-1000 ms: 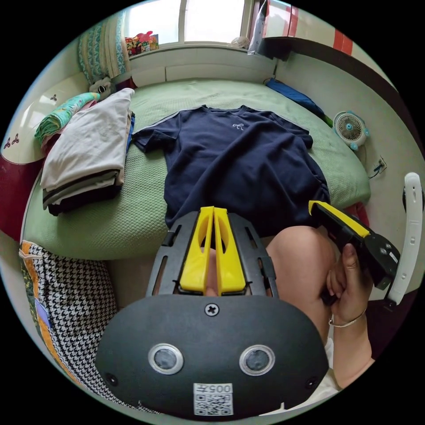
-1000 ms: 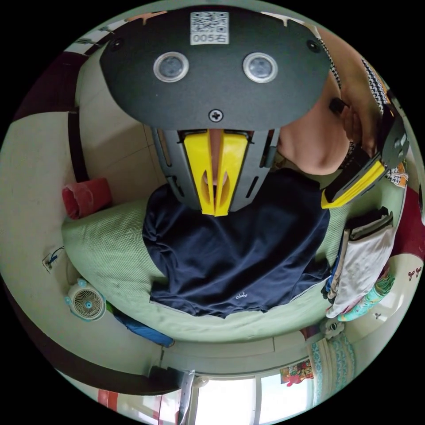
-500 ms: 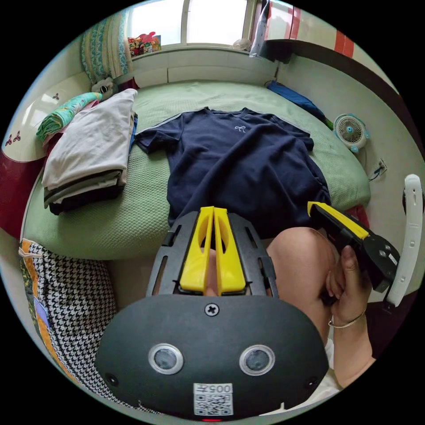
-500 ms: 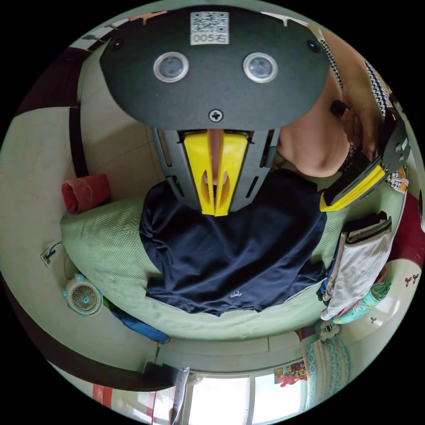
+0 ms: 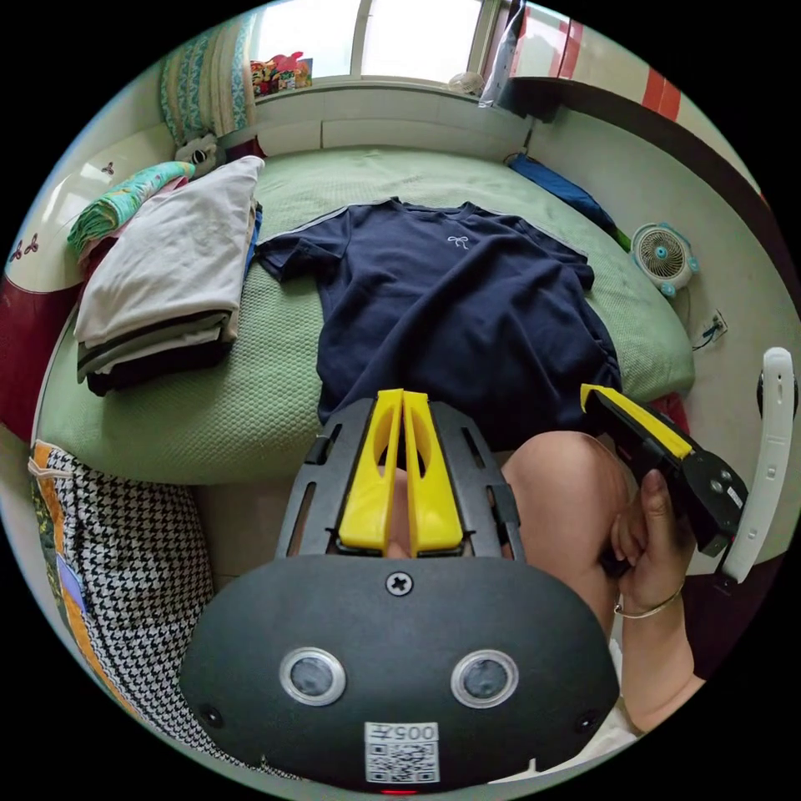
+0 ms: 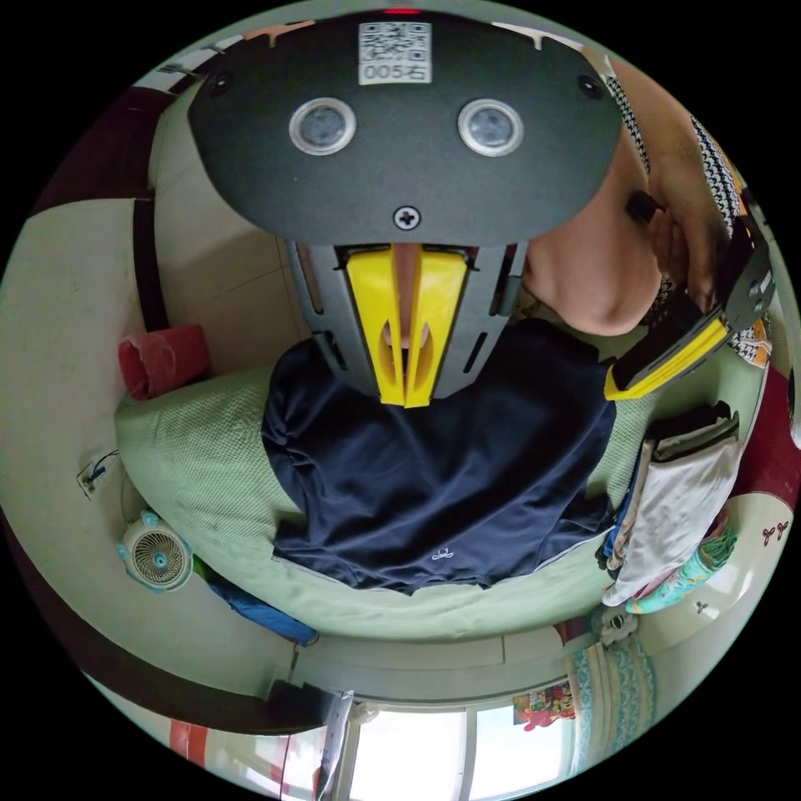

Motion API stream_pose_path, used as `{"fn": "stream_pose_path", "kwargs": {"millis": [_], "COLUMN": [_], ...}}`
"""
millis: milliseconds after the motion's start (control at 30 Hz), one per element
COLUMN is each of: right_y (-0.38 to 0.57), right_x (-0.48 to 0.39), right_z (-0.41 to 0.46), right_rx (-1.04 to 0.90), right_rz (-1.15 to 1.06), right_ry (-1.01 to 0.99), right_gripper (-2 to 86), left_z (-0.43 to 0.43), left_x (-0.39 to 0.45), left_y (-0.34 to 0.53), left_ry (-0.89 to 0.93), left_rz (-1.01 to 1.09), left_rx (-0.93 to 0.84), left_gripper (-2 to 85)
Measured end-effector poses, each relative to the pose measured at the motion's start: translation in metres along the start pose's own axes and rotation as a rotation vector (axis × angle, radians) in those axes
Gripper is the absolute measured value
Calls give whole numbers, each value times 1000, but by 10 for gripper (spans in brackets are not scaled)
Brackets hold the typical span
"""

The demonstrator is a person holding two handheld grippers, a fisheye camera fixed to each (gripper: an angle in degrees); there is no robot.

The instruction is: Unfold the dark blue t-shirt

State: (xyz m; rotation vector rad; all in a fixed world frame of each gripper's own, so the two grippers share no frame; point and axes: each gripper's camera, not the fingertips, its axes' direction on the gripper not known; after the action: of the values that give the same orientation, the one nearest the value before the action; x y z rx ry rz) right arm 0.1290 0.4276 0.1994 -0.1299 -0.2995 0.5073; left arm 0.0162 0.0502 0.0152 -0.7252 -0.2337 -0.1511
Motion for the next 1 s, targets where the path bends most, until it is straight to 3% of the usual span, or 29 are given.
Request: {"fn": "stream_pose_path", "kwargs": {"millis": [1000], "right_y": [-2], "right_x": [-8], "right_z": [14], "right_rx": [-8], "right_rz": [-52], "right_ry": [41], "right_gripper": [-12], "left_z": [-3], "left_x": [-4], "left_y": [3], "left_ry": [-10], "left_rz": [7], "left_rx": [-4], "left_gripper": [-2]}}
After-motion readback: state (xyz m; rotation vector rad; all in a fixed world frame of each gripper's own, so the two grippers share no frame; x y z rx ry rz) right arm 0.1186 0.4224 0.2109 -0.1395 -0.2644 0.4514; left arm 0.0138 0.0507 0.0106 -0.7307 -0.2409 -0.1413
